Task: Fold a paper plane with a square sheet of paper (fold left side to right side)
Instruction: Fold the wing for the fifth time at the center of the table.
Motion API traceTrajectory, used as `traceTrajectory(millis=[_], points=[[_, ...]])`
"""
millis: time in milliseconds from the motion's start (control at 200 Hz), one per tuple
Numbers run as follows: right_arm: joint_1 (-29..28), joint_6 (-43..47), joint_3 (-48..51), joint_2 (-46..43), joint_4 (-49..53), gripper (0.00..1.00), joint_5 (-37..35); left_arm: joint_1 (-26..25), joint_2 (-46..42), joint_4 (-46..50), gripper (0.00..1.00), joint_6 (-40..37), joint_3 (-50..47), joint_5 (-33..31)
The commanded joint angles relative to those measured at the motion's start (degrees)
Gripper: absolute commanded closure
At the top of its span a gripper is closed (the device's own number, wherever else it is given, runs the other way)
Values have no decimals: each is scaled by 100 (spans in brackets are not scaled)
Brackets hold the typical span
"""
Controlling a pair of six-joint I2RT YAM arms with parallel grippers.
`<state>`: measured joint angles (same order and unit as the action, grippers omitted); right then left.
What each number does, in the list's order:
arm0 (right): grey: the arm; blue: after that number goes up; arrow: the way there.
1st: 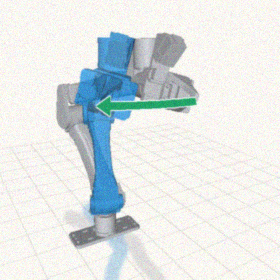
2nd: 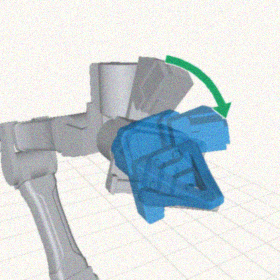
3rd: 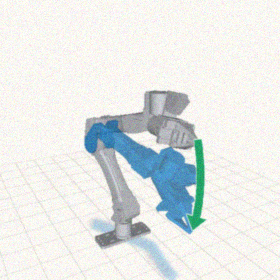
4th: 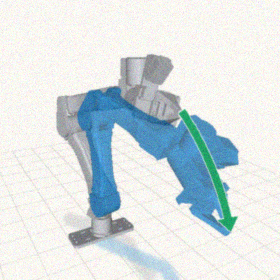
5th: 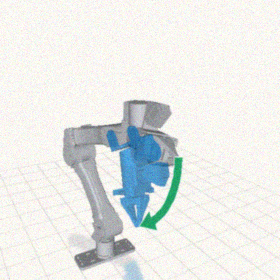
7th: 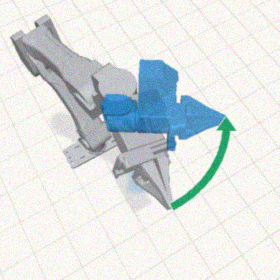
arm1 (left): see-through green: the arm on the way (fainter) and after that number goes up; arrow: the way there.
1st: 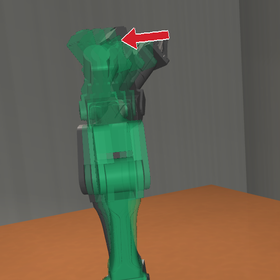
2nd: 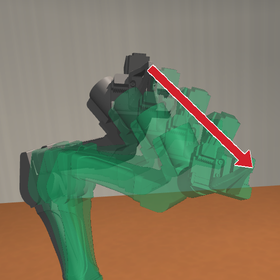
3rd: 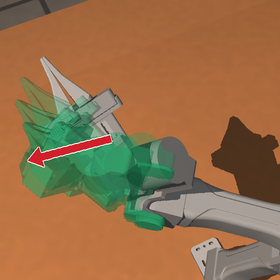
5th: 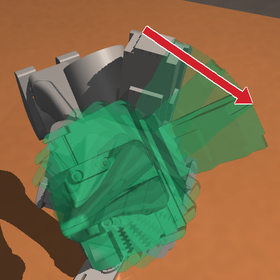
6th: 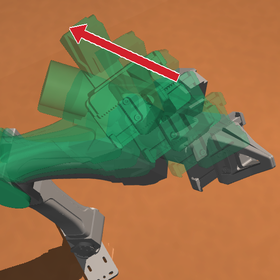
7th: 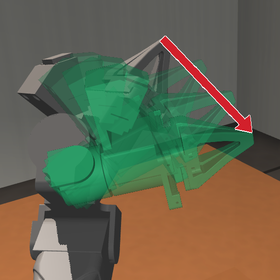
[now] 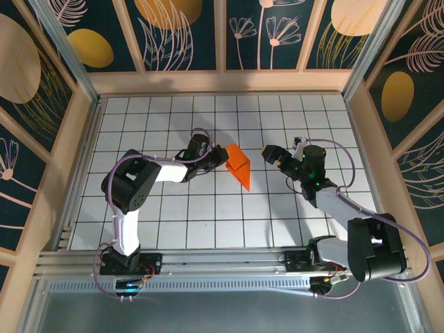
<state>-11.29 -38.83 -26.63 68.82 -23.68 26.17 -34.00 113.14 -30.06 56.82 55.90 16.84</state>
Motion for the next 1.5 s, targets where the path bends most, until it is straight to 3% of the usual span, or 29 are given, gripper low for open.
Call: traceTrajectory(millis=[0, 325, 631, 996, 1391, 1496], points=[[148, 417, -181, -174, 331, 1, 140, 103, -514, -483, 100, -391, -444, 352], [369, 861, -101, -77, 304, 1, 416, 328, -1522, -576, 100, -1645, -1392, 1372], [236, 1532, -68, 519, 135, 5, 1543, 402, -2061, -765, 100, -2210, -1867, 2203], [-520, 1768, 64, 1637, -957, 7, 2417, 429, -2174, -951, 100, -2447, -2126, 2478], [-1284, 1440, -283, 2982, -2528, 16, 2841, 429, -2130, -1195, 100, -2364, -2241, 2579], [-1441, 1444, -441, 3157, -2511, 19, 2834, 436, -2130, -1195, 100, -2368, -2234, 2580]])
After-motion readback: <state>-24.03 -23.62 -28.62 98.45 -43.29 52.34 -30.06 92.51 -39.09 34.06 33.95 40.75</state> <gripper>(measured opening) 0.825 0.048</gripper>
